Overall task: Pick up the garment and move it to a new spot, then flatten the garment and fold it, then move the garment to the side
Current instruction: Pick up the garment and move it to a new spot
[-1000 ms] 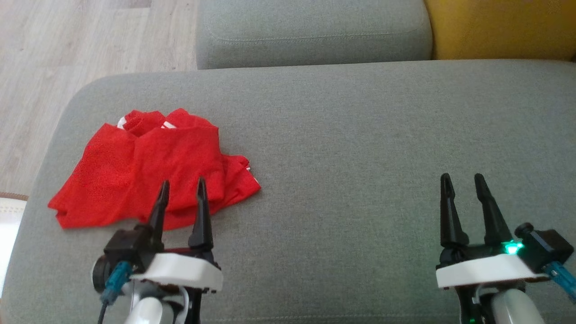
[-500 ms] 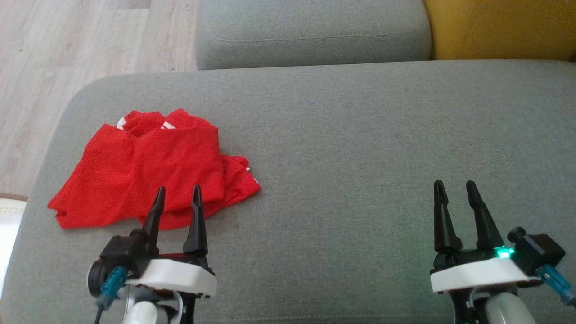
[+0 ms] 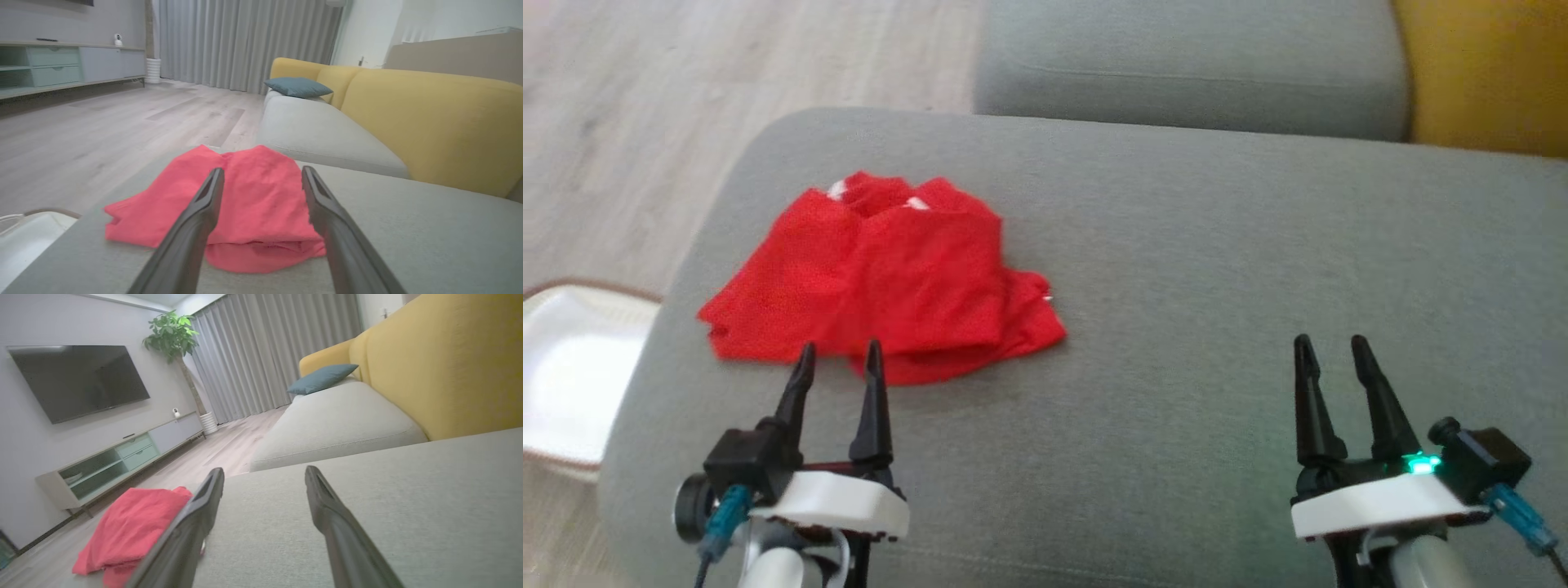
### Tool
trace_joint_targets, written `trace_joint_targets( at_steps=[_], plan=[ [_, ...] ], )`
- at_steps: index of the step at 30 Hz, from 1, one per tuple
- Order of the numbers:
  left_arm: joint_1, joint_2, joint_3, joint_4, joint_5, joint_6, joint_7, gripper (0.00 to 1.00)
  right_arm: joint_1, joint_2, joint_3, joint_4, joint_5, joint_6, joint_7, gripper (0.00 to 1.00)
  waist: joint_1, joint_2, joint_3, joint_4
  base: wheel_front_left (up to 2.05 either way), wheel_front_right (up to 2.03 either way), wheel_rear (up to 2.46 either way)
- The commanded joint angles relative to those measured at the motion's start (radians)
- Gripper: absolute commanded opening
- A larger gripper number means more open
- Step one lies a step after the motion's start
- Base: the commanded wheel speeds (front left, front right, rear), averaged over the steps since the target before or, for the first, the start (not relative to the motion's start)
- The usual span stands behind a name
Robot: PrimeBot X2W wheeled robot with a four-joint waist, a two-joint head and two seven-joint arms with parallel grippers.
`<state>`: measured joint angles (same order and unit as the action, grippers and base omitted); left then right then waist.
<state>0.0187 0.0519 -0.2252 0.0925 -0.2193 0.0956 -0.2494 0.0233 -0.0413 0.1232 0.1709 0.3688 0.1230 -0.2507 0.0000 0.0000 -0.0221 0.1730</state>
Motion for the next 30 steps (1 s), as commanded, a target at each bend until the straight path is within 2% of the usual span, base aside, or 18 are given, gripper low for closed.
trace_joint_targets(
  at_steps=[1, 9, 16, 23, 30],
  plan=[
    [-0.034, -0.002, 0.042, -0.031, 0.013, 0.001, -0.012, 1.00, -0.026, -0.009, 0.031, -0.029, 0.005, 0.008, -0.011, 1.00, 0.0000, 0.0000, -0.004, 0.057, 0.00, 0.00, 0.00],
    [-0.023, -0.002, 0.068, -0.025, 0.041, 0.005, -0.012, 1.00, -0.021, -0.009, 0.056, -0.022, 0.020, 0.008, -0.011, 1.00, 0.0000, 0.0000, -0.016, 0.184, 0.00, 0.00, 0.00],
    [-0.013, -0.002, 0.079, -0.030, 0.045, 0.006, -0.012, 1.00, -0.016, -0.009, 0.076, -0.016, 0.036, 0.008, -0.011, 1.00, 0.0000, 0.0000, -0.027, 0.260, 0.00, 0.00, 0.00],
    [-0.004, -0.002, 0.092, -0.038, 0.049, 0.006, -0.012, 1.00, -0.013, -0.009, 0.085, -0.018, 0.048, 0.008, -0.011, 1.00, 0.0000, 0.0000, -0.032, 0.283, 0.00, 0.00, 0.00],
    [-0.003, -0.002, 0.102, -0.046, 0.049, 0.008, -0.012, 1.00, -0.012, -0.009, 0.091, -0.016, 0.050, 0.008, -0.011, 1.00, 0.0000, 0.0000, -0.026, 0.263, 0.00, 0.00, 0.00]
  ],
)
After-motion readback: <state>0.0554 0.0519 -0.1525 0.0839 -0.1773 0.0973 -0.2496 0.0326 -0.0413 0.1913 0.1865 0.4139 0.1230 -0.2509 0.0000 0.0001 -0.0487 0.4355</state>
